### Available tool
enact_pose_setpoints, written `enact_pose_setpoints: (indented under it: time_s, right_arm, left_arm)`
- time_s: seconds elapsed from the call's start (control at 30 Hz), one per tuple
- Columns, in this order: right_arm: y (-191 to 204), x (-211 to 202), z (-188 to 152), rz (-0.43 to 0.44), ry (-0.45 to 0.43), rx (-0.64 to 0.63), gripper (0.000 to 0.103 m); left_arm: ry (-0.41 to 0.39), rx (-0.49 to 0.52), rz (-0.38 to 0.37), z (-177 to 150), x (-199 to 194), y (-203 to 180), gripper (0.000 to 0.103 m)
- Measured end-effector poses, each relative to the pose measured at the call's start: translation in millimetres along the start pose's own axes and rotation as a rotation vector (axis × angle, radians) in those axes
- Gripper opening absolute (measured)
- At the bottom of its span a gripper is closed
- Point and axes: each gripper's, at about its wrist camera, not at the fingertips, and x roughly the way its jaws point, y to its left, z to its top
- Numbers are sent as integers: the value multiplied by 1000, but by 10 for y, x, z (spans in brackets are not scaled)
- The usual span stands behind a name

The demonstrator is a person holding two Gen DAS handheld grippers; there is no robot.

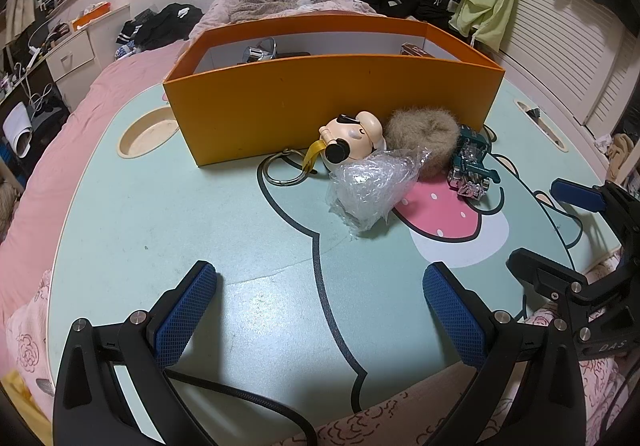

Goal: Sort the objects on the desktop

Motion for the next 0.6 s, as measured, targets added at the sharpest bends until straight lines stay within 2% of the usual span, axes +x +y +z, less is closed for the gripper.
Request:
enact_pose_setpoints:
  time_s: [0.6]
  right_arm:
    - [2,-1,-6,0,0,1,103]
  left_arm:
    - [-4,-19,18,28,-25,17,103]
